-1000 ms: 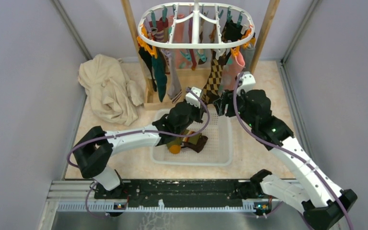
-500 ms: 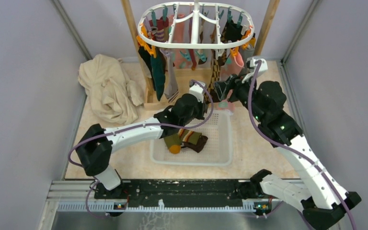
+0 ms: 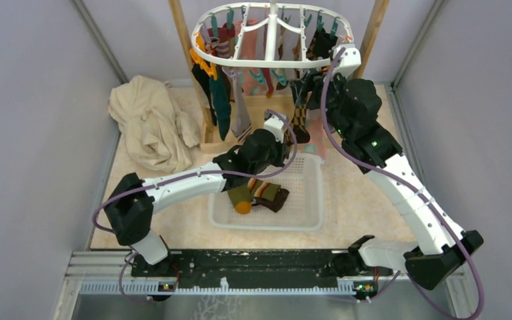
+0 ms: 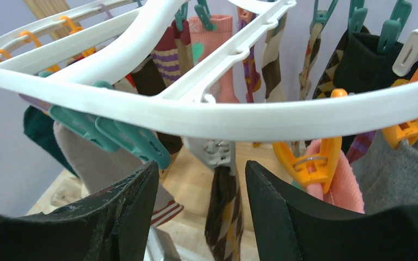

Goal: Remove the socks clipped to the hanger
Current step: Remove the sock from the hanger.

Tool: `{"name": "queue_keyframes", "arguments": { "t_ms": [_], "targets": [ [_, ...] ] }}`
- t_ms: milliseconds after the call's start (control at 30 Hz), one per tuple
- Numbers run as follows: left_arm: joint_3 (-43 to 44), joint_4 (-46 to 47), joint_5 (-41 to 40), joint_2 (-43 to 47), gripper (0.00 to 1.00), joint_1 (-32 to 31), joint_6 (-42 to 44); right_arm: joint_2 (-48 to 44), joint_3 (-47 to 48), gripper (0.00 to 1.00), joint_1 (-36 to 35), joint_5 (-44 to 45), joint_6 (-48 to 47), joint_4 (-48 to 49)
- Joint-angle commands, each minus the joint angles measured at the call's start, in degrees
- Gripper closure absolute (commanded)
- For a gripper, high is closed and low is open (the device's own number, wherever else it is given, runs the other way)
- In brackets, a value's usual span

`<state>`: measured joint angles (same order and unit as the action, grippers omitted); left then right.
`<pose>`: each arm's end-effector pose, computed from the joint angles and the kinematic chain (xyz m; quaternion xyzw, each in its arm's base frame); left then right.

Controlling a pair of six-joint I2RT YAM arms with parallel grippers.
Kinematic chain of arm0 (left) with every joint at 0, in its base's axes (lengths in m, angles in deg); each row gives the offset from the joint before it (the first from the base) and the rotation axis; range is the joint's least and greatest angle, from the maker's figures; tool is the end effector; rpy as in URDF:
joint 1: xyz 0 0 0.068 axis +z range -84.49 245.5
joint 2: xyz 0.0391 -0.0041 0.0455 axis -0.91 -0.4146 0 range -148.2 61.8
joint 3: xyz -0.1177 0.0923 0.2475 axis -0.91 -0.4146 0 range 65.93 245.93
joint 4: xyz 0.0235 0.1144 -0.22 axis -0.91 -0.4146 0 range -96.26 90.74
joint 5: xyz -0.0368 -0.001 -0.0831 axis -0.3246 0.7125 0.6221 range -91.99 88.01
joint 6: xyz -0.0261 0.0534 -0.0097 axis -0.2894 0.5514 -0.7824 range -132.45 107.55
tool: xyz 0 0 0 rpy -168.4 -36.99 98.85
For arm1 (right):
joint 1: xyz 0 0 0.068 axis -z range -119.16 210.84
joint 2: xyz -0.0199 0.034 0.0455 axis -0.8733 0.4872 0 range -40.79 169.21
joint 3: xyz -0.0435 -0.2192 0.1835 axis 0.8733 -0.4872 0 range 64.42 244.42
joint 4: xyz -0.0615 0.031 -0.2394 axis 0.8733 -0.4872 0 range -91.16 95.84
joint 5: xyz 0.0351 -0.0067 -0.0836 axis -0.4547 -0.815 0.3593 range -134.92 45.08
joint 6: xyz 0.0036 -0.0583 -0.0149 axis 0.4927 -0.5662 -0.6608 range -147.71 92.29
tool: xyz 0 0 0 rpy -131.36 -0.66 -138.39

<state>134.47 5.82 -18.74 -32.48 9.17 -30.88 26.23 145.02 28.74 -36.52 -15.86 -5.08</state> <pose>0.2239 -0.3132 0.3058 0.1859 0.7965 -0.2465 0.5199 0.2064 0.1218 0.4903 -0.0688 0.6873 0.2231 0.6878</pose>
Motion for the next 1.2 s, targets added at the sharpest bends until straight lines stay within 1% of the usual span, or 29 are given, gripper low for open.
{"name": "queue_keyframes", "arguments": {
  "t_ms": [0, 467, 600, 833, 933, 1033, 1100, 1167],
  "targets": [
    [0.8, -0.1, 1.2, 2.7, 1.0, 0.4, -0.5, 1.8, 4.2, 0.4, -0.2, 2.4, -2.1, 3.4],
    [-0.3, 0.2, 1.9, 3.2, 1.0, 0.4, -0.8, 4.0, 4.3, 0.42, -0.2, 4.0, -3.8, 7.9],
    [-0.5, 0.1, 2.0, 2.9, 1.0, 0.4, -1.0, 4.6, 4.6, 0.44, -0.2, 4.5, -4.5, 8.8],
    [-1.0, 0.0, 2.0, 2.8, 1.0, 0.4, -1.3, 5.3, 4.9, 0.5, -0.2, 4.7, -5.1, 9.9],
    [-1.0, -0.1, 1.9, 2.8, 1.0, 0.4, -1.2, 5.6, 5.1, 0.51, -0.2, 4.7, -5.2, 10.1],
    [-1.1, -0.2, 2.0, 2.7, 1.0, 0.5, -1.3, 5.8, 5.3, 0.5, -0.2, 4.8, -5.4, 10.5],
    [-1.2, -0.2, 2.1, 2.7, 1.0, 0.6, -1.2, 6.0, 5.5, 0.45, -0.2, 4.7, -5.4, 10.4],
    [-1.2, -0.2, 2.2, 2.7, 1.0, 0.6, -1.3, 6.1, 5.8, 0.43, -0.2, 4.8, -5.6, 10.4]
  ]
}}
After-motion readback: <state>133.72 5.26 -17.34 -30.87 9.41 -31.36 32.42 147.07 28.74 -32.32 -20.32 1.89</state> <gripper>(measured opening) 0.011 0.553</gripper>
